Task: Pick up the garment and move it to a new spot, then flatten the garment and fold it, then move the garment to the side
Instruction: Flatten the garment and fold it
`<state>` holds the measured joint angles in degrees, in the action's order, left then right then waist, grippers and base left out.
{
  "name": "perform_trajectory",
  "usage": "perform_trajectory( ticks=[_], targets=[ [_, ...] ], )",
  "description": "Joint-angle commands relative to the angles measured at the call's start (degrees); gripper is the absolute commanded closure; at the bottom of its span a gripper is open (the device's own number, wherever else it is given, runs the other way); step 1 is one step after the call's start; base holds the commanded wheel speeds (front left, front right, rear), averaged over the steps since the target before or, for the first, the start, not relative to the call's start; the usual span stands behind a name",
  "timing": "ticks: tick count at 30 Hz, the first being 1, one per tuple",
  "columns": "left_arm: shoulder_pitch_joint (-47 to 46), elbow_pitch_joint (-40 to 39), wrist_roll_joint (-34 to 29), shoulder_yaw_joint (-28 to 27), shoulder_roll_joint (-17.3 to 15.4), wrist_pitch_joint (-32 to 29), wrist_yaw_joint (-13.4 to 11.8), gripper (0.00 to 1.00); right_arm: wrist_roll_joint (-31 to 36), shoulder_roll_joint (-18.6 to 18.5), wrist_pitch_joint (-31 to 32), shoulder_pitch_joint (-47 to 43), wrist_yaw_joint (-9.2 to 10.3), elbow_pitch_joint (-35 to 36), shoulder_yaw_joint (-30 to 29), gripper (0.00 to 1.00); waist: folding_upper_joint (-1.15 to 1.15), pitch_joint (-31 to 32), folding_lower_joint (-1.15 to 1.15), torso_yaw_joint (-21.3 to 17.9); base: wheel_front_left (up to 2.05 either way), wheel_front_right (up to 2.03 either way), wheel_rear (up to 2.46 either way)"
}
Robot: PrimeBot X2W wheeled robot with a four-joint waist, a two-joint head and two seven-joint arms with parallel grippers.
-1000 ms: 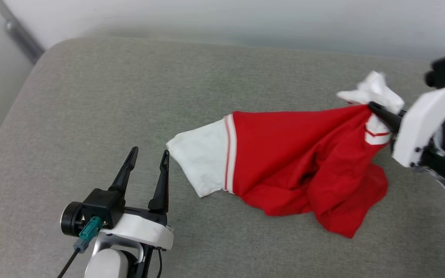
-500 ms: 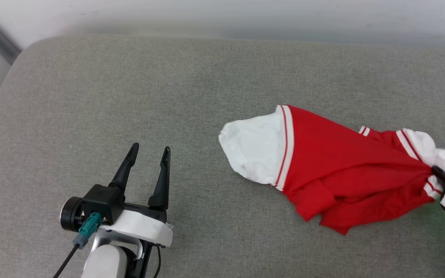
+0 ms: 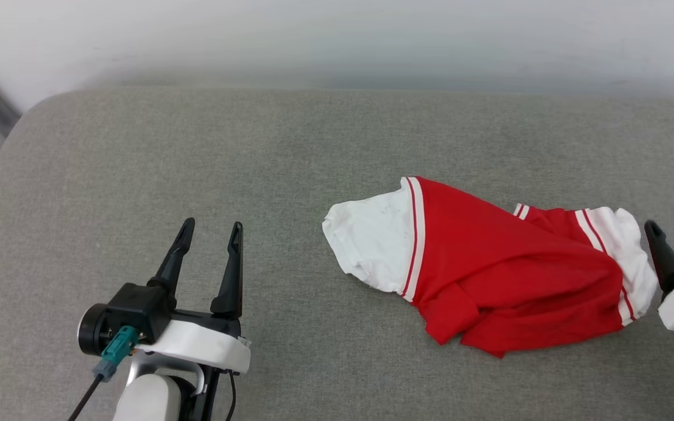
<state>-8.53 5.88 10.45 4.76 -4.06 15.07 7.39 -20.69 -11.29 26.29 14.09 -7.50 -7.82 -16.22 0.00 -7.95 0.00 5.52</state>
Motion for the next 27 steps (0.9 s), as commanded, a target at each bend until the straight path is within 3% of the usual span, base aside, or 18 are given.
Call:
perform_trajectory(
  ticks=[1,8,15,18,24,27],
  targets=[
    [0.3,-0.3,0.3,-0.3,0.0,0.2,0.1,0.0,0.5,-0.2,-1.1,-1.0,0.02,0.9,0.7,0.0,0.0,0.6,0.0,-0.6,0.0,0.0,0.0],
    [0.5,-4.3,0.7,-0.3,0.2,0.2,0.1,0.0,3.6,2.4,-13.8,-6.3,0.02,11.4,3.4,0.0,0.0,1.8,0.0,-2.1,0.0,0.0,0.0],
    [-0.6,-3.6,4.9,5.4,-2.0,-2.5,0.1,0.0,5.7,5.2,-23.7,-9.6,0.02,15.7,4.7,0.0,0.0,0.4,0.0,-4.0,0.0,0.0,0.0],
    [-5.2,-4.4,8.4,10.4,-5.5,-11.1,0.1,0.0,6.5,5.6,-24.9,-9.5,0.02,16.2,4.3,0.0,0.0,-1.0,0.0,-4.4,0.0,0.0,0.0],
    [-20.0,-1.8,14.9,20.4,-14.0,-34.6,0.1,0.0,8.2,7.0,-24.4,-7.6,0.02,18.4,2.1,0.0,0.0,-4.5,0.0,-5.2,0.0,0.0,0.0],
    [-26.4,2.0,18.8,24.1,-15.8,-44.3,0.1,0.0,9.1,7.5,-23.8,-7.1,0.02,18.8,2.0,0.0,0.0,-6.1,0.0,-5.9,0.0,0.0,0.0]
  ],
)
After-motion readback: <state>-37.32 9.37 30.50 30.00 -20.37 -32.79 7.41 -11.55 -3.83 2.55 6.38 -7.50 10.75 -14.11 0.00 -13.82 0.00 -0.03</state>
